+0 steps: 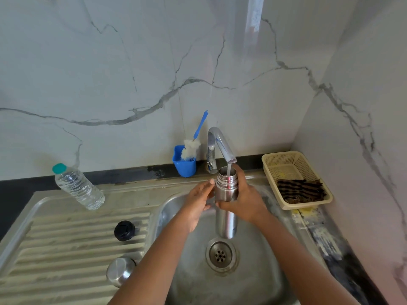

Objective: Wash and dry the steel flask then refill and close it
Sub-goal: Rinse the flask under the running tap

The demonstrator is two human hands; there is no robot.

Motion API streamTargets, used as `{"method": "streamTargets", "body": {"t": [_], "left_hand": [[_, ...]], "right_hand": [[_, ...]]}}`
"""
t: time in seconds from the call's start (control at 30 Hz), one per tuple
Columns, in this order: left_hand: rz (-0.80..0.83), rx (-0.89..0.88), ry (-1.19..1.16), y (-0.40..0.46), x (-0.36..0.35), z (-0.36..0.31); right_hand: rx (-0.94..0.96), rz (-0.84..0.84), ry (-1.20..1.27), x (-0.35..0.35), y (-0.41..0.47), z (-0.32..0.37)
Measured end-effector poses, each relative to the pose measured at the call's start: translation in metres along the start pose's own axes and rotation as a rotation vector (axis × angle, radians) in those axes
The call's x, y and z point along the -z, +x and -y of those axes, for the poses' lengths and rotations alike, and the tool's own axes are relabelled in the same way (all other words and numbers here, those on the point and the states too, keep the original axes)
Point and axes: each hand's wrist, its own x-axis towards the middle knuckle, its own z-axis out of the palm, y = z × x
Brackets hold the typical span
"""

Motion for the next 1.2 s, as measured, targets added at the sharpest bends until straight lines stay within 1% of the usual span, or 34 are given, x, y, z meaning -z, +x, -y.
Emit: {"method": "streamTargets", "body": {"t": [0.07, 0.1, 0.13, 0.2, 0.23, 0.3, 0.4, 0.47, 0.57, 0.67, 0.8, 0.97, 1.13, 1.2], "left_hand": [[-0.043, 0.009, 0.011, -0.004, 0.0, 0.0], [-0.051, 0.009, 0.016, -0.005, 0.002, 0.0], [-0.047, 0.005, 0.025, -0.006, 0.003, 0.0], [-0.03, -0.002, 0.049, -0.009, 0.005, 0.002], [-0.025, -0.002, 0.057, -0.01, 0.005, 0.002], [-0.019, 0.004, 0.063, -0.012, 0.004, 0.004], [0.008, 0.027, 0.094, -0.017, 0.004, 0.006], [0.044, 0.059, 0.133, -0.019, 0.007, 0.006], [0.094, 0.106, 0.273, -0.029, 0.011, 0.009], [0.163, 0.168, 0.379, -0.039, 0.013, 0.018], [0.192, 0.265, 0.462, -0.048, 0.013, 0.027], [0.226, 0.344, 0.563, -0.058, 0.01, 0.026], [0.208, 0.358, 0.621, -0.068, 0.008, 0.023], [0.215, 0.364, 0.623, -0.071, 0.009, 0.023]], "right_hand": [[-0.004, 0.082, 0.032, 0.004, -0.003, -0.005], [-0.025, 0.097, 0.007, 0.006, -0.005, -0.007], [-0.046, 0.084, -0.043, 0.006, -0.007, -0.008], [-0.058, -0.004, -0.144, 0.005, -0.008, -0.007], [-0.04, -0.048, -0.141, 0.005, -0.007, -0.005], [0.004, -0.061, -0.048, 0.006, -0.006, -0.001], [-0.011, 0.032, 0.167, 0.008, -0.009, -0.001], [-0.118, 0.077, 0.325, 0.004, -0.014, -0.004], [-0.33, 0.123, 0.513, -0.008, -0.032, -0.011], [-0.457, 0.104, 0.595, -0.025, -0.049, -0.023], [-0.652, 0.147, 0.708, -0.047, -0.064, -0.036], [-0.725, 0.207, 0.728, -0.056, -0.077, -0.044], [-0.792, 0.289, 0.731, -0.059, -0.089, -0.043], [-0.822, 0.298, 0.737, -0.058, -0.093, -0.04]]}}
